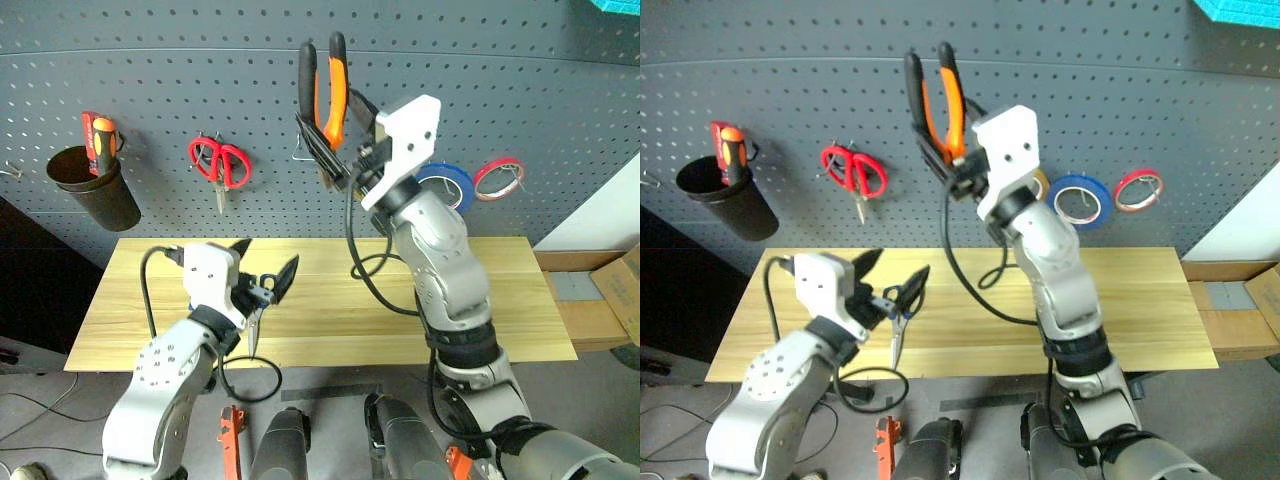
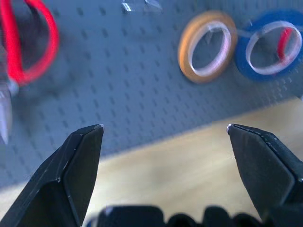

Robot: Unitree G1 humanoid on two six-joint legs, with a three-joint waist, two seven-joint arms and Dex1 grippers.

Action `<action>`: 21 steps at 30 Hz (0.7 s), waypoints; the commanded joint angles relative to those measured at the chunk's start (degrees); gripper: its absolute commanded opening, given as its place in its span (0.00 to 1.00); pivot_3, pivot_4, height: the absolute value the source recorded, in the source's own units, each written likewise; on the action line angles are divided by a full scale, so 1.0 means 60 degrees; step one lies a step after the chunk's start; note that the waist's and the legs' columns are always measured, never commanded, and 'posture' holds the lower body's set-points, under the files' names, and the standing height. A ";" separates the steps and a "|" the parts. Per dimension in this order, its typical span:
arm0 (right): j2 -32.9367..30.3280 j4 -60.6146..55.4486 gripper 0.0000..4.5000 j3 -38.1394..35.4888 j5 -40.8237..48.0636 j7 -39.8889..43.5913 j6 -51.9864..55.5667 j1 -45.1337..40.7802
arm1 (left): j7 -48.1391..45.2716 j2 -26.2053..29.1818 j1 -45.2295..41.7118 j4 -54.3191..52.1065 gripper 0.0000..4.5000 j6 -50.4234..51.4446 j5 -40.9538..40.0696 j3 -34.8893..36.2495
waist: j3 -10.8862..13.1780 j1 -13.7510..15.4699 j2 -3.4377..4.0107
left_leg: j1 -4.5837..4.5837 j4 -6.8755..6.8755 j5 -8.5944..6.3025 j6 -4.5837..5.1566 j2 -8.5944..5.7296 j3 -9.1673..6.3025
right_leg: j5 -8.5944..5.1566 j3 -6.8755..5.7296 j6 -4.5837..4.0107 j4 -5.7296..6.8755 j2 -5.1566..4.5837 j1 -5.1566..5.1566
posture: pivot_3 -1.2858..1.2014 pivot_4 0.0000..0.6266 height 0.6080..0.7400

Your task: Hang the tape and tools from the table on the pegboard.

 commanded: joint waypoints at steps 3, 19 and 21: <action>0.0391 0.2308 0.62 -0.0355 -0.0153 -0.0377 -0.2176 -0.1520 | -0.0562 0.0339 -0.1208 0.1376 1.00 -0.0327 -0.0079 0.0076 | 0.0000 0.0052 0.0000 | -0.0003 -0.0010 0.0000 -0.0002 0.0005 0.0002 | 0.0006 -0.0002 -0.0010 0.0005 -0.0002 -0.0006 | 0.57 0.31 1.00; 0.0865 0.6736 0.62 -0.0680 -0.0833 -0.1584 -0.5757 -0.3441 | -0.1838 0.0932 -0.3098 0.3591 1.00 -0.1114 0.0073 -0.0286 | 0.0024 0.0178 0.0014 | -0.0020 -0.0028 -0.0003 -0.0001 0.0009 -0.0038 | 0.0006 -0.0011 -0.0023 -0.0005 -0.0057 -0.0028 | 0.58 0.40 1.00; 0.0989 0.7122 0.62 -0.0533 -0.1097 -0.1718 -0.6114 -0.3179 | -0.1876 0.0959 -0.3334 0.3759 1.00 -0.1120 0.0069 -0.0261 | 0.0036 0.0182 0.0015 | -0.0020 -0.0028 -0.0003 -0.0001 0.0009 -0.0046 | 0.0006 -0.0013 -0.0023 0.0000 -0.0056 -0.0028 | 0.58 0.41 1.00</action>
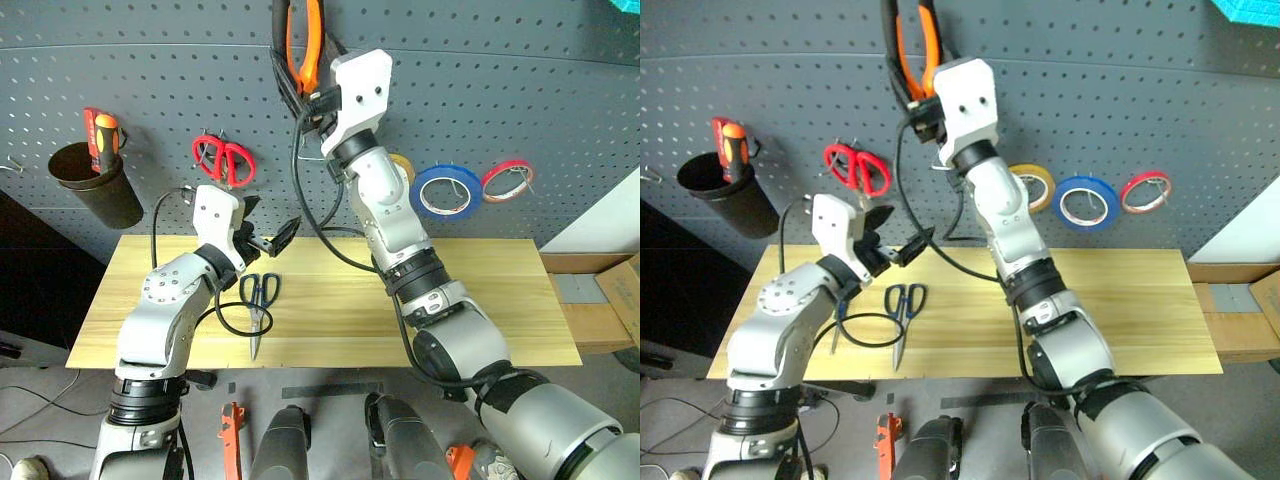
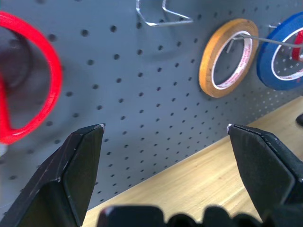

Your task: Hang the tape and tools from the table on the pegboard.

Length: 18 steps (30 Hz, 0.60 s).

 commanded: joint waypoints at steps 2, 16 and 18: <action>0.0210 0.0519 0.62 0.0325 -0.0651 -0.0437 -0.1117 0.0300 | -0.0099 0.0081 -0.0488 0.0063 1.00 -0.0238 0.0014 0.0117 | 0.0005 0.0002 0.0002 | 0.0001 0.0001 0.0000 0.0000 0.0000 -0.0005 | 0.0000 -0.0003 -0.0001 0.0003 0.0001 0.0002 | 0.58 0.42 1.00; -0.0195 0.1963 0.62 0.0813 -0.2252 -0.2147 -0.2445 0.0237 | 0.0024 0.0058 -0.0302 -0.0209 1.00 -0.0037 -0.0067 0.0259 | 0.0088 -0.0004 0.0016 | 0.0005 0.0001 0.0001 -0.0001 0.0002 -0.0020 | -0.0003 0.0002 -0.0005 0.0009 0.0005 0.0001 | 0.58 0.44 1.00; -0.0245 0.1881 0.62 0.0677 -0.2124 -0.2140 -0.2403 0.0081 | 0.0025 0.0075 -0.0297 -0.0212 1.00 -0.0042 -0.0069 0.0281 | 0.0090 -0.0003 0.0017 | 0.0003 -0.0001 0.0001 -0.0001 0.0002 -0.0026 | -0.0005 0.0002 -0.0009 0.0008 0.0005 0.0002 | 0.58 0.44 1.00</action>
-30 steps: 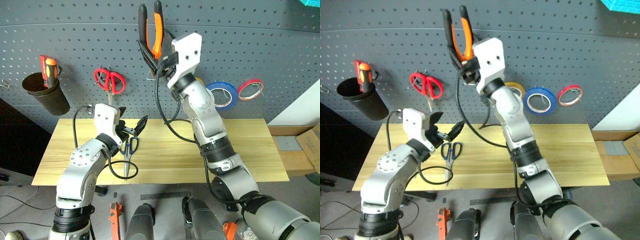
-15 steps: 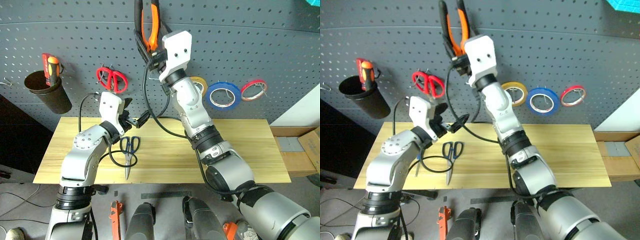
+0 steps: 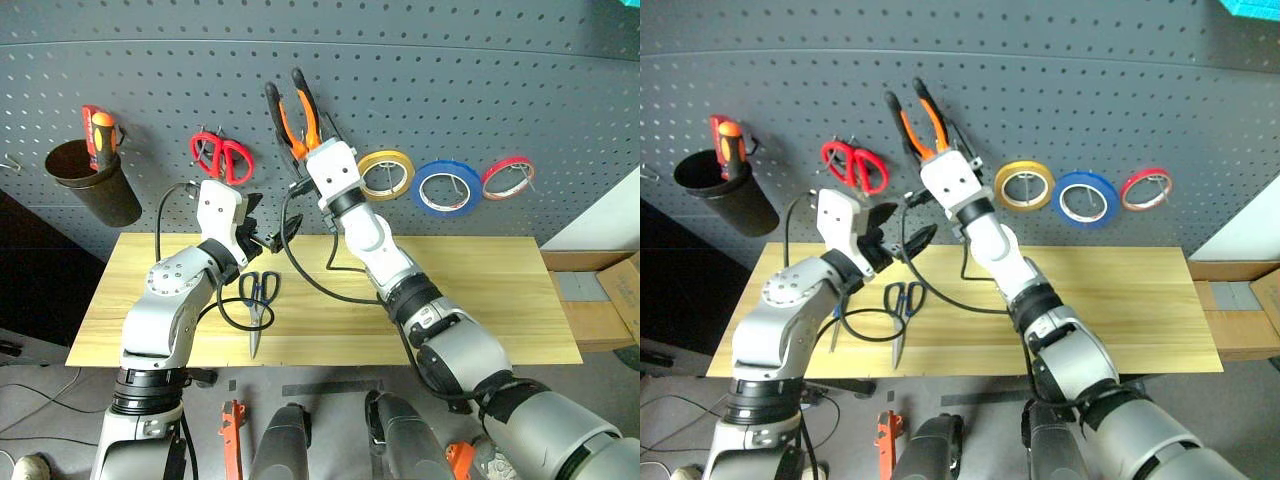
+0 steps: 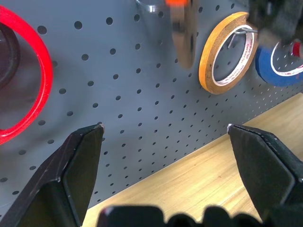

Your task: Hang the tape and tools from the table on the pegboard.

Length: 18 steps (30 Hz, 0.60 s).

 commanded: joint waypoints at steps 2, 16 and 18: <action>-0.0043 -0.0657 0.62 -0.0535 0.0581 -0.0056 -0.0123 -0.0633 | 0.0029 0.0111 -0.0044 -0.0408 1.00 -0.0117 -0.0085 0.0275 | 0.0006 0.0004 0.0002 | -0.0003 0.0000 0.0000 0.0000 -0.0002 -0.0003 | 0.0000 -0.0001 0.0000 -0.0001 0.0000 0.0000 | 0.58 0.44 1.00; 0.0009 -0.2737 0.62 -0.0964 0.1506 0.0468 0.1083 -0.0742 | -0.0102 0.0247 -0.0208 -0.0175 1.00 -0.0231 -0.0023 0.0430 | 0.0008 0.0005 0.0004 | -0.0006 -0.0002 0.0000 0.0000 0.0000 -0.0020 | -0.0002 -0.0004 -0.0002 -0.0006 -0.0002 0.0004 | 0.58 0.43 1.00; -0.0026 -0.2787 0.62 -0.1014 0.1557 0.0471 0.1157 -0.0788 | -0.0098 0.0262 -0.0263 -0.0134 1.00 -0.0237 -0.0021 0.0415 | 0.0009 0.0007 0.0005 | -0.0006 -0.0002 0.0000 0.0001 -0.0001 -0.0021 | -0.0002 -0.0003 -0.0003 -0.0005 -0.0002 0.0003 | 0.58 0.42 1.00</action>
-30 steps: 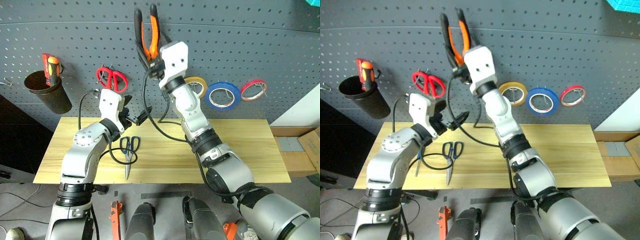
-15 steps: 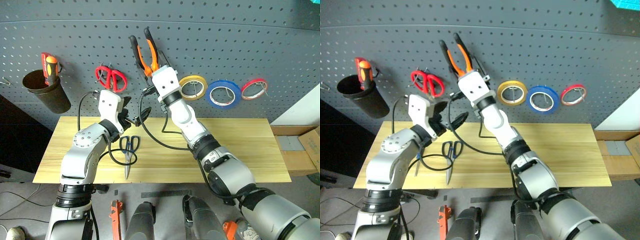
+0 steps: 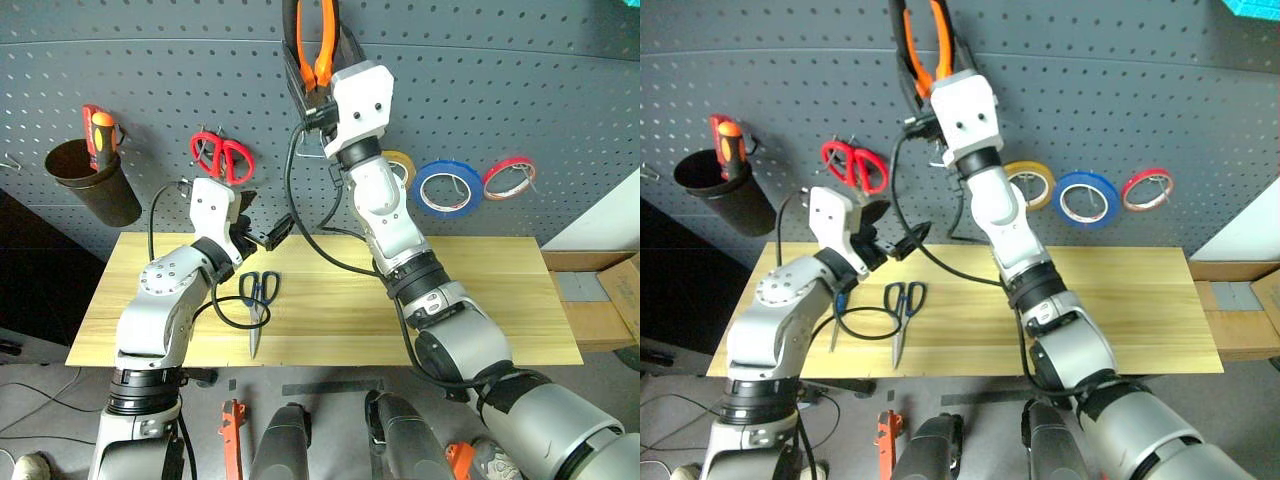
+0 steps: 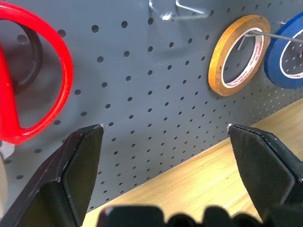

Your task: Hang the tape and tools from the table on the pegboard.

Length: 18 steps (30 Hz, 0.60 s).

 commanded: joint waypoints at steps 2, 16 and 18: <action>-0.0011 -0.0704 0.62 -0.0185 0.0147 -0.0037 0.0019 -0.0350 | -0.0055 0.0127 -0.0284 -0.0144 1.00 -0.0223 -0.0034 0.0163 | 0.0000 0.0000 0.0000 | -0.0001 0.0000 0.0000 0.0000 -0.0001 0.0000 | 0.0000 -0.0001 0.0000 -0.0001 0.0000 0.0000 | 0.58 0.42 1.00; 0.0404 0.2274 0.62 -0.0106 -0.0468 -0.0912 -0.1182 -0.0224 | -0.0049 0.0424 0.0029 -0.0918 1.00 0.0520 -0.0321 0.0305 | 0.0170 0.0012 0.0004 | 0.0001 -0.0003 0.0000 0.0000 0.0001 -0.0003 | -0.0007 0.0000 -0.0012 0.0007 0.0000 -0.0001 | 0.60 0.50 1.00; 0.0530 0.2727 0.62 -0.0126 -0.0409 -0.0931 -0.1180 -0.0167 | -0.0025 0.0497 0.0114 -0.1023 1.00 0.0637 -0.0376 0.0365 | 0.0203 0.0029 0.0004 | 0.0001 -0.0004 0.0000 0.0000 0.0001 -0.0008 | -0.0012 -0.0005 -0.0020 0.0008 0.0001 -0.0002 | 0.60 0.51 1.00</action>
